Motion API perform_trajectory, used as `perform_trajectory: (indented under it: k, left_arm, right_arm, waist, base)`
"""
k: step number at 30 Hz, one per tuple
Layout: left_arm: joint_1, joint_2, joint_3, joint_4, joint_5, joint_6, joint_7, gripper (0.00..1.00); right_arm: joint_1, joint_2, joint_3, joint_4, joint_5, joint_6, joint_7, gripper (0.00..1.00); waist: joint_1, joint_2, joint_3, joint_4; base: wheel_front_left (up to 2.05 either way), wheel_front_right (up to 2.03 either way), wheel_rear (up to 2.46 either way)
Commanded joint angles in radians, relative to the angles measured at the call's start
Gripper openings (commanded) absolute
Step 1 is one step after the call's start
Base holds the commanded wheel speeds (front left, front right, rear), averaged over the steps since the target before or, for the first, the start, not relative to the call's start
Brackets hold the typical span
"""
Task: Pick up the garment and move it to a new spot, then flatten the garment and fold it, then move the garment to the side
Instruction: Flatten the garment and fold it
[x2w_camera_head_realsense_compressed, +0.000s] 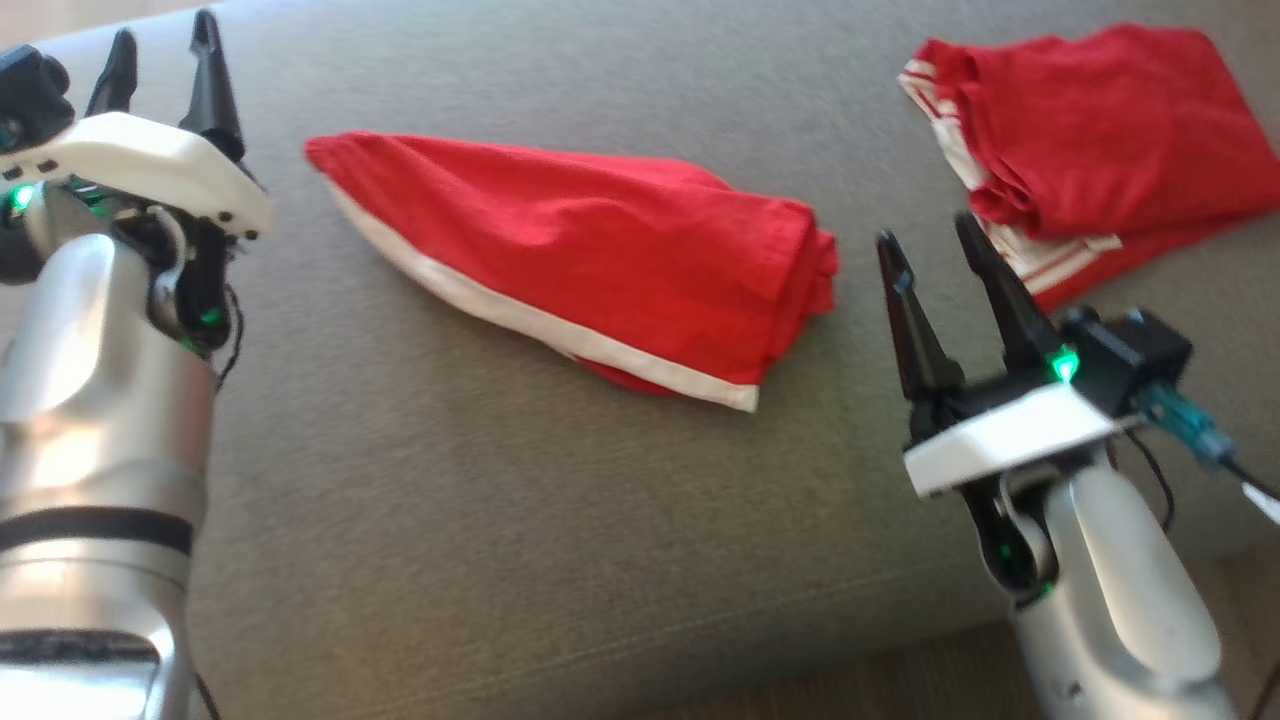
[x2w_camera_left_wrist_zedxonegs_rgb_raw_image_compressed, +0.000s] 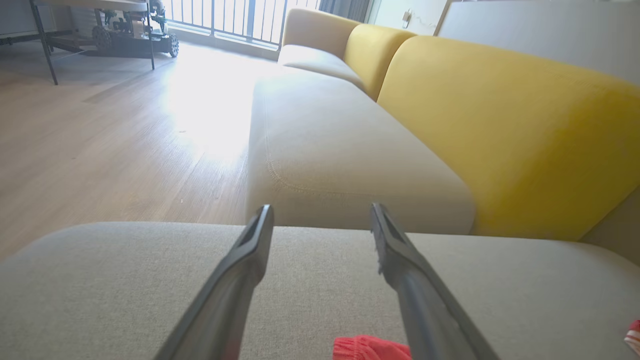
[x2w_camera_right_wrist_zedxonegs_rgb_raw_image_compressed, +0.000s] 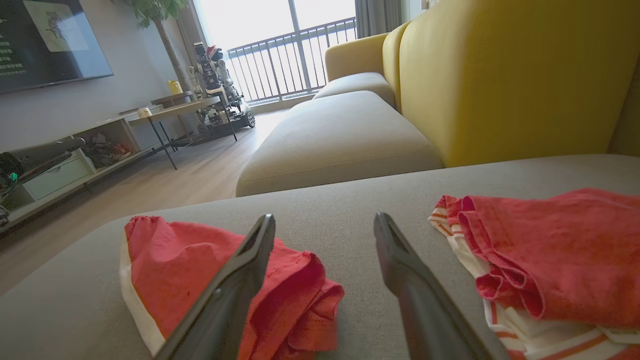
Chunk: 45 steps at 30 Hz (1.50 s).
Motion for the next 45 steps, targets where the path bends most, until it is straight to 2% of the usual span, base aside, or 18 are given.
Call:
perform_trajectory:
  k: [1,5,12,17,26,30,32,34,45]
  left_arm:
    - [0.003,0.025,0.027,-0.05,-0.013,-0.009,-0.02,1.0]
    - [0.13,-0.021,0.051,-0.196,-0.047,-0.041,-0.051,1.0]
    - [0.457,-0.116,0.118,-0.547,-0.017,-0.049,-0.055,1.0]
    - [0.59,-0.154,0.132,-0.663,-0.015,-0.055,-0.055,1.0]
    - [0.648,-0.162,0.094,-0.701,-0.003,-0.041,-0.055,1.0]
    - [0.647,-0.162,0.068,-0.695,-0.001,-0.031,-0.055,1.0]
    - [0.649,-0.162,0.058,-0.681,-0.032,-0.029,-0.055,1.0]
    - [0.647,-0.162,0.059,-0.664,-0.043,-0.009,-0.055,1.0]
    - [0.648,-0.162,0.055,-0.643,-0.027,-0.003,-0.055,1.0]
  right_arm:
    - [0.022,0.01,0.011,-0.035,0.007,0.0,-0.007,1.0]
    - [0.089,0.01,-0.023,-0.046,0.008,0.0,-0.011,1.0]
    - [0.184,0.01,-0.023,-0.051,0.022,0.0,-0.005,1.0]
    - [0.213,0.01,-0.019,-0.055,0.026,0.0,0.004,1.0]
    - [0.214,0.01,0.019,0.039,0.079,0.0,0.076,1.0]
    - [0.193,0.01,0.034,0.093,0.179,0.0,0.073,1.0]
    - [0.18,0.01,0.04,0.127,0.22,0.0,0.071,1.0]
    - [0.166,0.01,0.045,0.161,0.255,0.0,0.065,1.0]
    - [0.117,0.01,0.108,0.252,0.33,0.0,0.027,1.0]
  waist:
    - [0.0,0.0,-0.034,0.041]
    - [0.0,0.0,-0.066,0.098]
    - [0.0,0.0,-0.09,0.164]
    - [0.0,0.0,-0.089,0.194]
    - [0.0,0.0,-0.067,0.227]
    - [0.0,0.0,-0.058,0.237]
    - [0.0,0.0,-0.058,0.24]
    - [0.0,0.0,-0.058,0.243]
    - [0.0,0.0,-0.068,0.248]
  base:
    - [0.0,0.0,0.0]
    - [0.0,0.0,0.0]
    - [0.0,0.0,0.0]
    - [0.0,0.0,0.0]
    - [0.0,0.0,0.0]
    - [0.0,0.0,0.0]
    - [0.0,0.0,0.0]
    - [0.0,0.0,0.0]
    - [0.0,0.0,0.0]
